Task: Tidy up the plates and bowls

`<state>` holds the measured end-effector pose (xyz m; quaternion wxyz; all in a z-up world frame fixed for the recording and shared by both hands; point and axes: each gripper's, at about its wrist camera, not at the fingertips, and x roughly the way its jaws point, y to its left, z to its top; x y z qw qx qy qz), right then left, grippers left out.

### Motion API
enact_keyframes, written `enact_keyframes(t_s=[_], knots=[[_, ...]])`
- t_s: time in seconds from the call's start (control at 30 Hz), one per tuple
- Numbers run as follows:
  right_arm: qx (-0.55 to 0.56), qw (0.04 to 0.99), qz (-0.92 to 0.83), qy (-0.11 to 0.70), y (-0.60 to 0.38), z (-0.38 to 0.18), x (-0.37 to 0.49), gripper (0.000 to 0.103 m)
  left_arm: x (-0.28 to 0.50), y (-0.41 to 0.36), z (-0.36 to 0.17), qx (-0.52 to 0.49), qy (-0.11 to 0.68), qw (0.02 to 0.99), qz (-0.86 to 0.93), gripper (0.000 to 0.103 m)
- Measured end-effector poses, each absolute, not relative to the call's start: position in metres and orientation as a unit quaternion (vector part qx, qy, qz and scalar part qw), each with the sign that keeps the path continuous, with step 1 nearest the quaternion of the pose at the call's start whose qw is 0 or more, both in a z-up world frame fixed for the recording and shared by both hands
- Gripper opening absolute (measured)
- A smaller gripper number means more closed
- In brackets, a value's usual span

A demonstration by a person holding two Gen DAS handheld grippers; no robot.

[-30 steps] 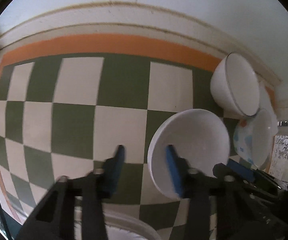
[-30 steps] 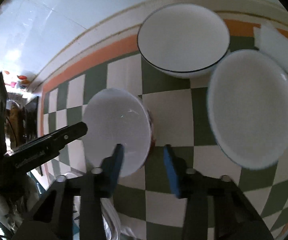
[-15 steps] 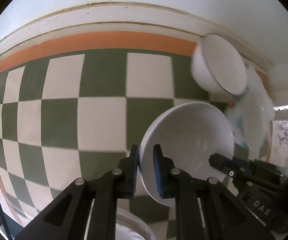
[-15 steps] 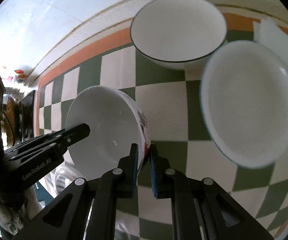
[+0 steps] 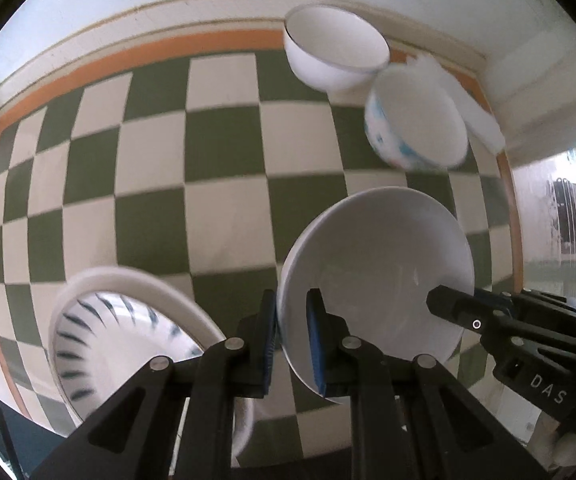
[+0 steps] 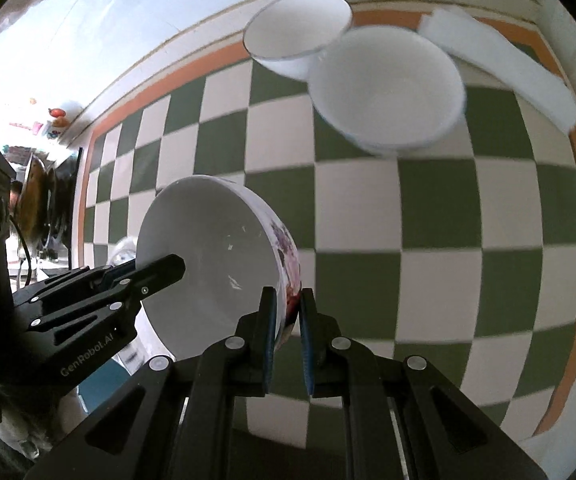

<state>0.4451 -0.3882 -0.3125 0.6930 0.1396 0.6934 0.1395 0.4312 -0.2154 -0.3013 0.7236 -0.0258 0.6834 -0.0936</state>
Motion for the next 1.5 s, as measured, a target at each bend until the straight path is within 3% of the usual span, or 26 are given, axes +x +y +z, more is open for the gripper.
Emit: enact_keyframes(t_s=[0.7,0.97,1.03,1.1,1.13,1.2,1.5], knots=[[0.163,0.648,0.116,0.735,-0.409,-0.38,0.406,0.012,0.406,-0.236,-0.36,0.0,0.732,0.675,-0.091,0.013],[0.191,0.64,0.129,0.733,-0.425,-0.357,0.419,0.013,0.421,-0.234,-0.305,-0.022,0.703,0.705,-0.091,0.014],[0.205,0.652,0.128,0.718,-0.439,-0.34,0.426,0.021,0.432,-0.236,-0.282,-0.031,0.684,0.722,-0.098,0.015],[0.224,0.668,0.121,0.699,-0.456,-0.321,0.438,0.034,0.449,-0.24,-0.267,-0.041,0.675,0.729,-0.107,0.027],[0.236,0.677,0.117,0.687,-0.466,-0.312,0.447,0.043,0.463,-0.244,-0.263,-0.047,0.671,0.731,-0.111,0.027],[0.251,0.691,0.111,0.669,-0.481,-0.303,0.463,0.05,0.488,-0.248,-0.263,-0.056,0.669,0.734,-0.106,0.027],[0.267,0.701,0.066,0.658,-0.515,-0.332,0.547,0.051,0.583,-0.271,-0.316,-0.096,0.704,0.695,-0.108,0.027]])
